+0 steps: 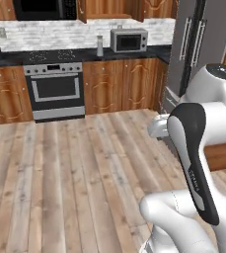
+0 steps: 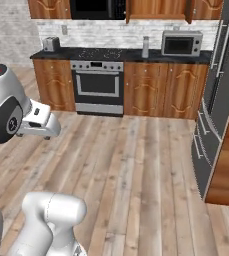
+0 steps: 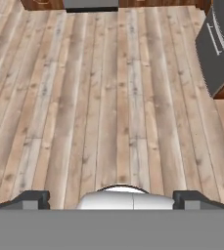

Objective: There is a tray on the dining counter. Grab the cup, mug, and pitcher and place them on the tray. The pitcher may be placed next to the tray if it cannot fit the tray.

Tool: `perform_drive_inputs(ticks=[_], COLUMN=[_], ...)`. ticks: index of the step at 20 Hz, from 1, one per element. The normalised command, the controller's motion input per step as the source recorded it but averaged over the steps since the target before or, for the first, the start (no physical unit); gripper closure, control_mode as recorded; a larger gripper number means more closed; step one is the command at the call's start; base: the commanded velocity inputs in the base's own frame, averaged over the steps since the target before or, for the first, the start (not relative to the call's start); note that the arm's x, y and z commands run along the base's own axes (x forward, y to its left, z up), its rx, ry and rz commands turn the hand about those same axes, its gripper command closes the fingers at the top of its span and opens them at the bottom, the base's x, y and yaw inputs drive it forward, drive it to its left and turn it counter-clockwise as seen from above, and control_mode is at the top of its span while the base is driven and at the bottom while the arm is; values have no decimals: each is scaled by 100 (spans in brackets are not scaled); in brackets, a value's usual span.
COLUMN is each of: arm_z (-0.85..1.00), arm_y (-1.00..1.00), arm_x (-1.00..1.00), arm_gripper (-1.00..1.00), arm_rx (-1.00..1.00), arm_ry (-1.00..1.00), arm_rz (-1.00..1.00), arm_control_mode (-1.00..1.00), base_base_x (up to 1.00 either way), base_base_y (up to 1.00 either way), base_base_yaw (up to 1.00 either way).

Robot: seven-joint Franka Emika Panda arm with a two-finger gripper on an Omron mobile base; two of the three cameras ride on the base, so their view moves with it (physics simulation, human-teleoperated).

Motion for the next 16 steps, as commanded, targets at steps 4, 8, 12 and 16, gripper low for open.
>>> perform_drive_inputs(ticks=[4, 8, 12, 16], arm_z=[0, 0, 0, 0], arm_y=[0, 0, 0, 0], arm_x=[0, 0, 0, 0], arm_gripper=[-100, -100, -100, -100], arm_rx=[0, 0, 0, 0], arm_ry=[0, 0, 0, 0], arm_rz=[0, 0, 0, 0], arm_control_mode=[100, 100, 100, 100], base_base_x=[100, 100, 100, 100], base_base_y=[0, -4, -12, -17], base_base_yaw=[0, 0, 0, 0])
